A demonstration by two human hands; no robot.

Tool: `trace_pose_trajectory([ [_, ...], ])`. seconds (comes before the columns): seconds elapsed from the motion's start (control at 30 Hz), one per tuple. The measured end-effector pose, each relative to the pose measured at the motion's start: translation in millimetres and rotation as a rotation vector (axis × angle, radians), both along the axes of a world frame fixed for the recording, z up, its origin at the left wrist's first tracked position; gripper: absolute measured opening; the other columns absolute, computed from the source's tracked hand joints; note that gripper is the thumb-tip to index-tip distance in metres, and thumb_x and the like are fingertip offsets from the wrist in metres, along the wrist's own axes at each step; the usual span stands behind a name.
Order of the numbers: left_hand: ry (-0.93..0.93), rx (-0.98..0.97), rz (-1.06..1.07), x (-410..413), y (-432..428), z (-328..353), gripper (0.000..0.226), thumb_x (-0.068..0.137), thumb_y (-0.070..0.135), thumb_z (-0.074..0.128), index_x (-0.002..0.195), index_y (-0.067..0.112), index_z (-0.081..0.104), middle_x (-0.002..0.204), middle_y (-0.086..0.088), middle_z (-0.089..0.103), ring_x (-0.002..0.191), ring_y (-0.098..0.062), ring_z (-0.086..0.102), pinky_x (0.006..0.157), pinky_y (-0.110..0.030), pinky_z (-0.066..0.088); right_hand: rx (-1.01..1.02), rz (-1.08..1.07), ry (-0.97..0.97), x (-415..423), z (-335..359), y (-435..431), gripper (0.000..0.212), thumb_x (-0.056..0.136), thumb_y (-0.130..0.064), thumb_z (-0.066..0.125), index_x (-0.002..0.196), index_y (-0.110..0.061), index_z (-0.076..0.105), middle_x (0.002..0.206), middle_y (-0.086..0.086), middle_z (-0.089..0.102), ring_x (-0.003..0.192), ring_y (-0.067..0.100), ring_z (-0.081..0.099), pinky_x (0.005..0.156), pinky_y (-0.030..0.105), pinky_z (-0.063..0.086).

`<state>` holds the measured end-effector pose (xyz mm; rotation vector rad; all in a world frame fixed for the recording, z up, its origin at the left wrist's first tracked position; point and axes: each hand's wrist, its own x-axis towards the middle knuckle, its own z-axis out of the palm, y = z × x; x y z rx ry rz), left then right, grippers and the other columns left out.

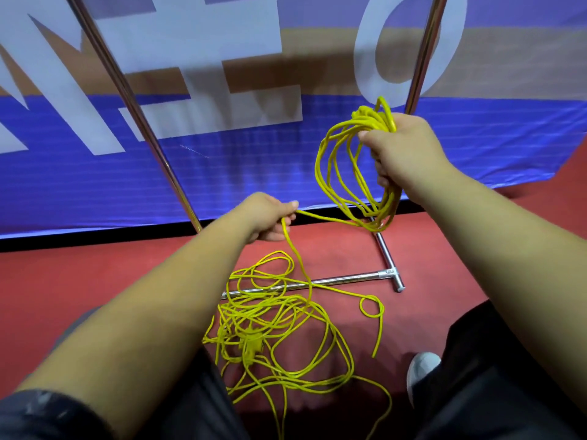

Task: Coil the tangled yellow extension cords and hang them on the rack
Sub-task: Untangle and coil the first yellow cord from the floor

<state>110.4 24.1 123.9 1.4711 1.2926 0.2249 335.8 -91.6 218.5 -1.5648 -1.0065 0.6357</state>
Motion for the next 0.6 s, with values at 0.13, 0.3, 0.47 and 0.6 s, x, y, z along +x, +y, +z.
trace_pose_trajectory([
  [0.13, -0.298, -0.365, 0.106, -3, -2, 38, 0.015, 0.097, 0.024, 0.071, 0.100, 0.009, 0.072, 0.082, 0.000, 0.071, 0.069, -0.010, 0.073, 0.060, -0.028, 0.063, -0.059, 0.017, -0.092, -10, -13, 8, 0.019, 0.088, -0.029, 0.065, 0.080, -0.014, 0.057, 0.060, 0.008, 0.046, 0.044, 0.028, 0.046, 0.047, 0.041, 0.048],
  [0.3, -0.526, -0.497, 0.174, -6, -3, 51, 0.011, 0.100, 0.001, 0.059, 0.093, 0.000, 0.068, 0.087, -0.011, 0.071, 0.079, -0.016, 0.071, 0.070, -0.024, 0.063, -0.127, 0.084, -0.219, -30, -26, 12, 0.022, 0.096, -0.033, 0.064, 0.087, -0.013, 0.063, 0.062, 0.005, 0.055, 0.044, 0.026, 0.055, 0.049, 0.038, 0.053],
  [0.47, -0.689, -0.511, 0.395, -6, 3, 58, 0.008, 0.097, -0.001, 0.065, 0.090, -0.005, 0.065, 0.085, -0.017, 0.063, 0.076, -0.020, 0.065, 0.061, -0.026, 0.063, -0.159, 0.175, -0.152, -49, -35, 11, 0.015, 0.101, -0.030, 0.063, 0.090, -0.020, 0.064, 0.063, 0.000, 0.060, 0.049, 0.023, 0.057, 0.049, 0.037, 0.055],
  [0.6, -0.847, -0.626, 0.498, -8, 7, 67, 0.010, 0.093, 0.000, 0.067, 0.099, -0.003, 0.061, 0.095, -0.019, 0.061, 0.072, -0.023, 0.065, 0.059, -0.024, 0.062, -0.170, 0.318, -0.023, -63, -48, 11, 0.004, 0.107, -0.028, 0.060, 0.104, -0.029, 0.063, 0.083, 0.003, 0.073, 0.066, 0.020, 0.068, 0.058, 0.038, 0.059],
])
